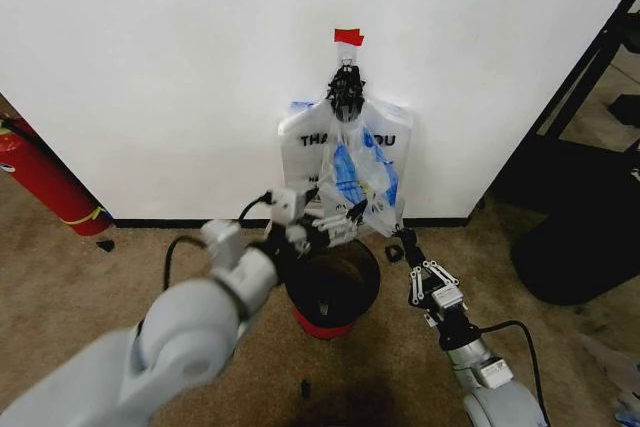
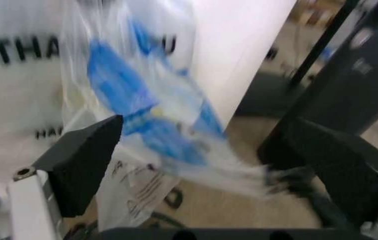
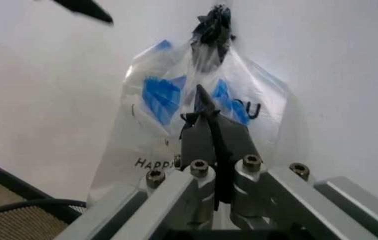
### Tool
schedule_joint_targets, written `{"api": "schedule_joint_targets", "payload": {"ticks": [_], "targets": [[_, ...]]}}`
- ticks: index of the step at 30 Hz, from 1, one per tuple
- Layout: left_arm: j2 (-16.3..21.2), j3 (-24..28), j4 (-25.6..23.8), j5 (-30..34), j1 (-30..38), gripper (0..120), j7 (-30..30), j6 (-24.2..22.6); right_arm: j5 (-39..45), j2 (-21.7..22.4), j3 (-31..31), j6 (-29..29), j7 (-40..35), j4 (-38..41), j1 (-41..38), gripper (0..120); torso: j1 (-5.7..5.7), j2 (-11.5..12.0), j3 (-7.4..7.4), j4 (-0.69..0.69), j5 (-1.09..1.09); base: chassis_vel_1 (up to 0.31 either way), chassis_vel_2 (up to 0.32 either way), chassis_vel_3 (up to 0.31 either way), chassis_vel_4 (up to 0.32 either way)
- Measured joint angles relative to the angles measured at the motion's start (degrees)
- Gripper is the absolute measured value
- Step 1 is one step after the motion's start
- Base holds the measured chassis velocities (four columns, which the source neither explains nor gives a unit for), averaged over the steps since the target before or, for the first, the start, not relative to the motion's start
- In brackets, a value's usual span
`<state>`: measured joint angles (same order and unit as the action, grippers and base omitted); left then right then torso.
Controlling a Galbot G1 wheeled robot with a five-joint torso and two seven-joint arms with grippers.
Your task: Pick up the garbage bag from the wall and place it over the trash bin.
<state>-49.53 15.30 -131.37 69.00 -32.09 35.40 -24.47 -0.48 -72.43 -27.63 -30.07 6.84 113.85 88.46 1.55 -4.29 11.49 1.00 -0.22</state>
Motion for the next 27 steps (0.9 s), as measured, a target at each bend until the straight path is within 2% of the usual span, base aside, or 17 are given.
{"api": "schedule_joint_targets", "payload": {"ticks": [3,11,21,27], "targets": [[-2.77,4.29,3.29,3.32,4.97,98,4.67,-2.94,0.09,0.14,-0.58,-0.05,0.05,0.07,-0.02,0,0.0,0.0,0.01,-0.02,0.0,0.0,0.0,0.0,0.0],[-7.64,8.7,8.46,7.05,12.23,97,11.4,-7.12,0.23,0.27,-1.03,-0.23,0.22,0.01,0.07,0,0.0,0.0,0.0,-0.02,0.01,0.0,0.0,0.0,0.0],[-11.16,10.44,12.58,9.74,16.05,94,17.74,-10.76,0.75,0.6,-1.21,-0.13,0.25,0.28,-0.14,0,0.0,0.0,0.0,-0.02,0.0,0.0,0.0,0.0,0.0],[-12.67,11.24,13.73,11.59,16.98,86,19.75,-11.28,1.19,0.84,-1.23,0.1,0.26,0.53,-0.21,0,0.0,0.0,0.0,-0.02,0.0,0.0,0.0,0.0,0.0]]}}
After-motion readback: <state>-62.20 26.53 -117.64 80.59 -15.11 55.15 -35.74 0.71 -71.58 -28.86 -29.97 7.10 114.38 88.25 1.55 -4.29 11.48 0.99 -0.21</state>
